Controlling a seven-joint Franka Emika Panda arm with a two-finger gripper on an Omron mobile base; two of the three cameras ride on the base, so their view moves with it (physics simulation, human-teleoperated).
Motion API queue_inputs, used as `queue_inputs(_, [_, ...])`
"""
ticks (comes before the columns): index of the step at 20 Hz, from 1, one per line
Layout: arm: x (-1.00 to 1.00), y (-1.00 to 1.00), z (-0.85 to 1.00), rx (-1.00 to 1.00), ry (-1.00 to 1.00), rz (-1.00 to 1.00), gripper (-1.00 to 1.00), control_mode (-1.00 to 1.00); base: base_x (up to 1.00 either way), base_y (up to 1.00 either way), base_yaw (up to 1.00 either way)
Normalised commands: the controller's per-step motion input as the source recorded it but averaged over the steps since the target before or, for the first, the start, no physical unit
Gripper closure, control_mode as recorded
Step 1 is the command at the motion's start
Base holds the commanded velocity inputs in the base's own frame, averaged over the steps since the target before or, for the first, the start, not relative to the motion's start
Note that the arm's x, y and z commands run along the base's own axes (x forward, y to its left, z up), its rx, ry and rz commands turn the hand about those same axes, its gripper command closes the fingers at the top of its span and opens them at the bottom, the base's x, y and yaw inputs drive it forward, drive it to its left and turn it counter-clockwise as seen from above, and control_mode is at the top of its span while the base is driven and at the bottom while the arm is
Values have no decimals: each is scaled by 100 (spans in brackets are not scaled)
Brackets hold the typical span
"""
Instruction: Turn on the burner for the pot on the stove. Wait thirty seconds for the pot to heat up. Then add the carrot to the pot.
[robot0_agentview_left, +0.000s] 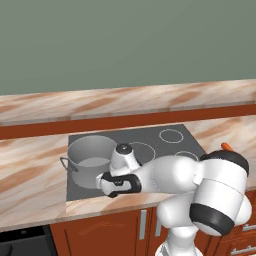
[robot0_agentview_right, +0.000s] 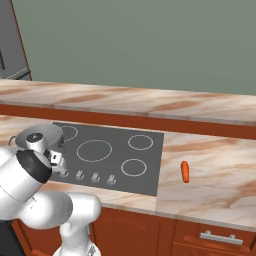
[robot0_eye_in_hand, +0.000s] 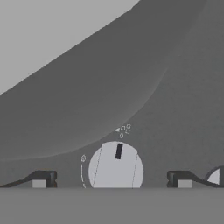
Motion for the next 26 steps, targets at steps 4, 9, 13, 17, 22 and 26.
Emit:
queue_inputs(4, [6,7,0,-2,-2,0,-100,-100,0,0,0])
queue_inputs(9, [0,0,0,0,0,0,-100,-100,0,0,0])
queue_inputs(13, [0,0,0,0,0,0,-100,-100,0,0,0])
queue_inputs(17, [0,0,0,0,0,0,100,-100,0,0,0])
queue_inputs(22, [0,0,0,0,0,0,100,-100,0,0,0])
queue_inputs(26, [0,0,0,0,0,0,100,-100,0,0,0])
